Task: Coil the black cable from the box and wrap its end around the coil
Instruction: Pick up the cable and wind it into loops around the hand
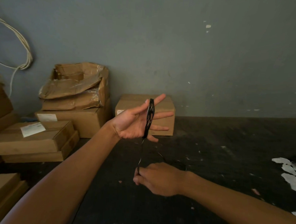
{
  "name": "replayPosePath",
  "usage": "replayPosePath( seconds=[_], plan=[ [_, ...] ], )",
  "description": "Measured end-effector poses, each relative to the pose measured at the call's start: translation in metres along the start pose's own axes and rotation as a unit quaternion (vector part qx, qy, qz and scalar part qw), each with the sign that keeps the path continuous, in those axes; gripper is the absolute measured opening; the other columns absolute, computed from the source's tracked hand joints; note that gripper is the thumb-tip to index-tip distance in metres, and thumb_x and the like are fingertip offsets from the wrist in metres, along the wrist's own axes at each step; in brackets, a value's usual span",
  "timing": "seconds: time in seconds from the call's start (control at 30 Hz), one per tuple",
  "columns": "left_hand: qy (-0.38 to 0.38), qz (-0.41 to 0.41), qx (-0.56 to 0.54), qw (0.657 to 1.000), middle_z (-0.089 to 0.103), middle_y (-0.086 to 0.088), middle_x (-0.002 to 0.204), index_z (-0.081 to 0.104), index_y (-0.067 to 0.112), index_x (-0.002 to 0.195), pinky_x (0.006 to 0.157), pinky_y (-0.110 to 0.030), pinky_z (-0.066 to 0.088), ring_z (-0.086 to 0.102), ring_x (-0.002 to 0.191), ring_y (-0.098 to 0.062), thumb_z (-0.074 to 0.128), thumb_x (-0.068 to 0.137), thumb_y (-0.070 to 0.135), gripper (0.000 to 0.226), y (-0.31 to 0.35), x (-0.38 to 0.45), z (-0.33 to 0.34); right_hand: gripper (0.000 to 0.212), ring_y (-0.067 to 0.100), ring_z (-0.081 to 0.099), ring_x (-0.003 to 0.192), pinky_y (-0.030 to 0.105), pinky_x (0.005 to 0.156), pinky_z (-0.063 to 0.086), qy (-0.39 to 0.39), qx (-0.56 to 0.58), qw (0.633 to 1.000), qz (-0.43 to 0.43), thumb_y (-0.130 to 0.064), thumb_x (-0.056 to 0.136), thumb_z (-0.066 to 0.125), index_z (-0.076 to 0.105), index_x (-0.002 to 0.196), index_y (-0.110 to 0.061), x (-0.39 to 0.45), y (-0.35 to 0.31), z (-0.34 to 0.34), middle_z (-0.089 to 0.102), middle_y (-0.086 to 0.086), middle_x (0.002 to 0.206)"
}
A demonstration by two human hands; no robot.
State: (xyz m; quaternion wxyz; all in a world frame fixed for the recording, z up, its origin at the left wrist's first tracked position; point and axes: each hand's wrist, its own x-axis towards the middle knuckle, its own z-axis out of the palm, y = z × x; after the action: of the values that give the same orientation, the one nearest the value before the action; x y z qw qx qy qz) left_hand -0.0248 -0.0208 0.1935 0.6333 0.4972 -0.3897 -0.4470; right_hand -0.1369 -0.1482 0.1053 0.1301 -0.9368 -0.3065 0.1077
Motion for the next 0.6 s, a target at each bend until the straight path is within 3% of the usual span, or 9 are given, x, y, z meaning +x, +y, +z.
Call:
replayPosePath(
  seconds=[0.13,0.23,0.37,0.53,0.6],
  plan=[
    [0.061,-0.004,0.002,0.998,0.037,-0.001,0.156,0.032,0.057,0.141,0.105,-0.079,0.007,0.030,0.141,-0.045,0.032,0.093,0.055,0.048,-0.009,-0.006,-0.016,0.033,0.013,0.057,0.074,0.037,0.073,0.048,0.045,-0.060,0.997,-0.022,-0.040,0.105,0.029,0.055,0.106,-0.020,-0.012,-0.015,-0.028,0.060,-0.001,0.085],
    [0.090,-0.011,-0.006,0.996,0.038,-0.002,0.155,0.034,0.056,0.141,0.108,-0.077,0.009,0.032,0.140,-0.045,0.032,0.094,0.055,0.047,-0.015,-0.008,-0.020,0.032,0.008,0.056,0.068,0.033,0.071,0.052,0.101,-0.075,0.992,-0.022,-0.039,0.104,0.032,0.057,0.099,-0.019,-0.019,-0.019,-0.053,0.058,-0.006,0.081],
    [0.090,-0.015,-0.018,0.996,0.038,-0.010,0.155,0.033,0.050,0.145,0.111,-0.068,0.020,0.040,0.137,-0.039,0.037,0.094,0.052,0.051,-0.020,-0.009,-0.018,0.027,0.006,0.049,0.068,0.012,0.056,0.029,0.166,-0.113,0.980,-0.010,-0.039,0.101,0.041,0.060,0.094,-0.022,-0.022,-0.011,-0.090,0.055,-0.009,0.082],
    [0.087,-0.051,0.014,0.995,0.041,-0.006,0.152,0.053,0.041,0.135,0.108,-0.076,0.013,0.037,0.138,-0.038,0.047,0.087,0.053,0.050,-0.025,-0.006,-0.008,0.027,-0.001,0.049,0.060,0.026,0.057,0.043,0.216,-0.127,0.968,0.014,-0.044,0.092,0.057,0.068,0.096,-0.020,-0.024,0.008,-0.133,0.064,-0.006,0.078],
    [0.077,-0.082,0.041,0.993,0.041,-0.002,0.153,0.046,0.044,0.137,0.109,-0.075,0.010,0.035,0.140,-0.038,0.049,0.084,0.055,0.054,-0.028,-0.005,-0.005,0.026,0.005,0.053,0.060,0.029,0.057,0.043,0.247,-0.125,0.960,0.035,-0.042,0.089,0.062,0.069,0.094,-0.018,-0.026,0.017,-0.150,0.065,-0.005,0.075]
  ],
)
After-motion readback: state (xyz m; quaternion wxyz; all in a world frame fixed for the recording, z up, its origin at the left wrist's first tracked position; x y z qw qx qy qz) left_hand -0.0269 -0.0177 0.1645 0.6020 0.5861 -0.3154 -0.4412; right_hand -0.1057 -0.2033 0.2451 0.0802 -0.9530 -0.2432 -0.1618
